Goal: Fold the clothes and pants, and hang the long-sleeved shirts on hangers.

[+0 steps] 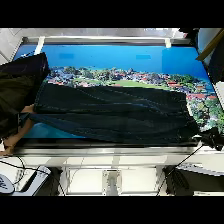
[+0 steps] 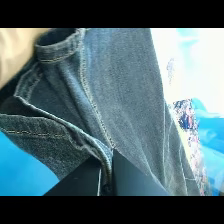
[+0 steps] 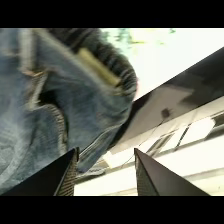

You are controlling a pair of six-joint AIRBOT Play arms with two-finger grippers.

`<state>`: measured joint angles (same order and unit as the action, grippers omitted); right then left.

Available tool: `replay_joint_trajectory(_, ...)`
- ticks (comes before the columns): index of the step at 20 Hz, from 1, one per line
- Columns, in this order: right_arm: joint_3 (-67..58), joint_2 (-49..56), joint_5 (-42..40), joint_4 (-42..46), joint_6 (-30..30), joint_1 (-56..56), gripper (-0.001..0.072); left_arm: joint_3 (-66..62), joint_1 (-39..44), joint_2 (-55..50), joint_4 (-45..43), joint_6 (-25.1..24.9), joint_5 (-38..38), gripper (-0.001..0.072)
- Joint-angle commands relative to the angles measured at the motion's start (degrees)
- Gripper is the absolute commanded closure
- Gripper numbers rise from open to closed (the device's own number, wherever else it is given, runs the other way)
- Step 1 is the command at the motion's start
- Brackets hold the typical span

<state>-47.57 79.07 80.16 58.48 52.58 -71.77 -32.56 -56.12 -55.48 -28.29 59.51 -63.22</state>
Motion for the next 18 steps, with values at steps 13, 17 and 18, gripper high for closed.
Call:
replay_joint_trajectory(13, 0.5, 8.2, -5.8, -8.7, -4.2, 10.7, 0.0491, -0.1, 6.6, 0.8, -3.2, 0.6, 0.9, 0.0694)
replay_joint_trajectory(17, -2.7, 6.6, 3.8, -4.3, -3.1, 9.3, 0.0664, -3.9, 6.3, 1.5, -5.7, 0.5, 0.2, 0.0694)
replay_joint_trajectory(18, -5.1, 5.4, 7.7, -1.4, -1.7, 7.9, 0.0664, -6.3, 6.2, 2.2, -7.8, 0.5, -0.5, 0.0694)
